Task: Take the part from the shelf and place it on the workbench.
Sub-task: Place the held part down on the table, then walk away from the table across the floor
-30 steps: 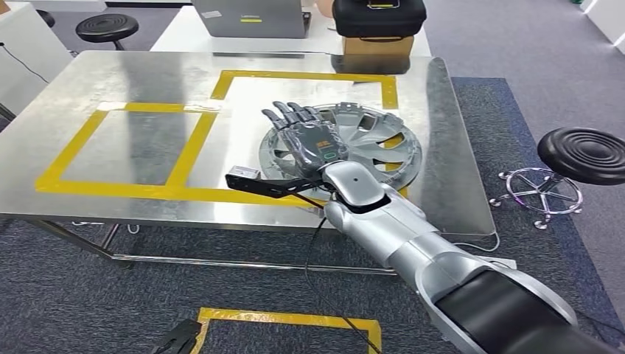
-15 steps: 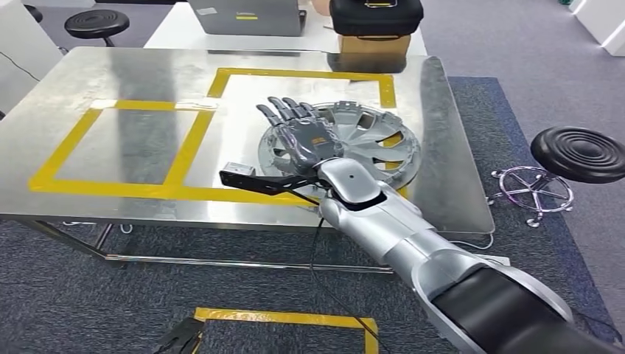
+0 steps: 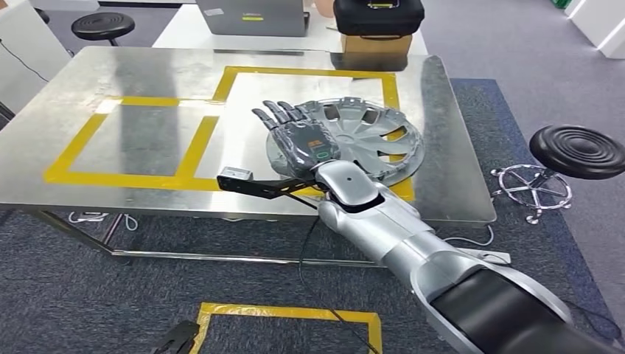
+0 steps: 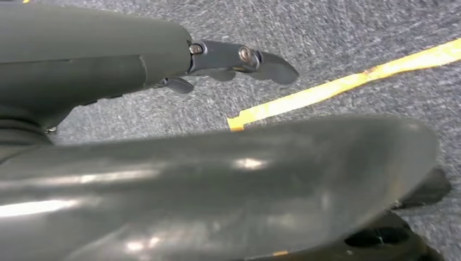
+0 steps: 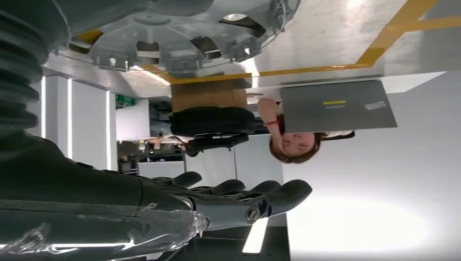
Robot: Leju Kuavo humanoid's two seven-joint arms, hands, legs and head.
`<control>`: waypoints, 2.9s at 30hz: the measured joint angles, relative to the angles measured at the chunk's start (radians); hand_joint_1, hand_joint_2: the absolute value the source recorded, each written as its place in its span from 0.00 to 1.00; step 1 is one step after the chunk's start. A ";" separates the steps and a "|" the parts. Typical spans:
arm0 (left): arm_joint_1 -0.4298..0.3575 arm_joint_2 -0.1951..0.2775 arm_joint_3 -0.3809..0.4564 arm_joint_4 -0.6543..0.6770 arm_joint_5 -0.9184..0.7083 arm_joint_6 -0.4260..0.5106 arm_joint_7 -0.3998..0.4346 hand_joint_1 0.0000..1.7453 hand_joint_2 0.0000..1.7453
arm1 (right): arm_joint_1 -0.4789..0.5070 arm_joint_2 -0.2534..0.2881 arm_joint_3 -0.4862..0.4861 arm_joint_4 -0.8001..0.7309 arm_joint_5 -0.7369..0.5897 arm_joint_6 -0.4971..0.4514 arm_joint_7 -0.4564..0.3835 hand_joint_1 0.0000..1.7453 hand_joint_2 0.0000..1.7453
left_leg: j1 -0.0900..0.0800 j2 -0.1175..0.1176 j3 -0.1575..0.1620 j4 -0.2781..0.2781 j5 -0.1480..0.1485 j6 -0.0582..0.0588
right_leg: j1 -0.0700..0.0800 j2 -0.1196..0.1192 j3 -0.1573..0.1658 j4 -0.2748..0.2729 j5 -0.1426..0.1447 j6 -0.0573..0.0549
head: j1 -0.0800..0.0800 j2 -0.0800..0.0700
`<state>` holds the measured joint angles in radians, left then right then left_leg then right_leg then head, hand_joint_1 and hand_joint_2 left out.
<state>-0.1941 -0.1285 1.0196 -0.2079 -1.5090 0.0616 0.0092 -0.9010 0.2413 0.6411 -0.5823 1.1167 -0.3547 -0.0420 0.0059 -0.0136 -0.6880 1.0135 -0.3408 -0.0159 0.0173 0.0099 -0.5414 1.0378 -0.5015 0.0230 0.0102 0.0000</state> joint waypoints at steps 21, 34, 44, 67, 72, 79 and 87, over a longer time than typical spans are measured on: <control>-0.003 0.000 0.010 0.000 0.000 0.000 0.001 0.00 0.00 | 0.006 0.004 0.004 0.009 -0.002 -0.001 -0.003 0.00 1.00 | 0.008 0.003 0.102 0.001 -0.106 0.015 | -0.019 -0.004 -0.208 0.125 0.028 0.027 | 0.002 0.000; -0.002 0.001 0.011 0.000 -0.006 -0.004 0.001 0.00 0.00 | -0.001 0.009 0.009 0.016 -0.026 -0.004 -0.010 0.00 1.00 | 0.005 0.004 -0.008 0.009 -0.020 -0.024 | -0.007 -0.003 -0.010 -0.014 0.030 -0.017 | 0.004 0.000; 0.014 0.002 0.015 0.000 0.003 0.016 -0.020 0.00 0.00 | 0.144 -0.031 -0.159 0.089 -0.399 -0.010 -0.187 0.00 1.00 | 0.014 0.003 0.094 0.088 -0.111 -0.036 | -0.007 -0.008 -0.129 -0.012 0.128 -0.007 | 0.000 0.000; 0.070 0.001 0.045 0.000 0.017 0.046 -0.046 0.00 0.00 | 0.711 -0.120 -0.799 0.338 -0.948 0.198 -0.074 0.00 0.00 | 0.002 0.005 0.122 -0.002 -0.138 0.014 | -0.012 -0.011 -0.147 -0.042 0.178 0.023 | 0.005 0.000; 0.074 0.001 0.059 0.000 0.021 0.047 -0.049 0.00 0.00 | 0.795 -0.100 -0.893 0.363 -0.977 0.216 -0.053 0.00 0.00 | 0.002 0.005 0.121 -0.002 -0.140 0.011 | -0.011 -0.010 -0.149 -0.039 0.176 0.021 | 0.005 0.000; 0.074 0.000 0.064 0.000 0.021 0.047 -0.048 0.00 0.00 | 0.805 -0.091 -0.931 0.378 -0.964 0.207 0.070 0.00 0.00 | 0.002 0.006 0.121 -0.002 -0.136 0.008 | -0.011 -0.009 -0.150 -0.038 0.178 0.019 | 0.005 0.000; 0.073 0.000 0.065 0.000 0.020 0.053 -0.053 0.00 0.00 | 0.830 -0.072 -0.894 0.387 -0.807 0.153 0.241 0.00 0.50 | 0.003 0.006 0.121 -0.002 -0.135 0.005 | -0.010 -0.008 -0.151 -0.037 0.180 0.017 | 0.005 0.000</control>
<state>-0.1206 -0.1288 1.0845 -0.2079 -1.4891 0.1148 -0.0439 -0.0711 0.1697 -0.2529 -0.1948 0.3092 -0.2021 0.1992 0.0092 -0.0080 -0.5669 1.0117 -0.4755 -0.0105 0.0073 0.0015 -0.6925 1.0009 -0.3220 0.0400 0.0155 0.0000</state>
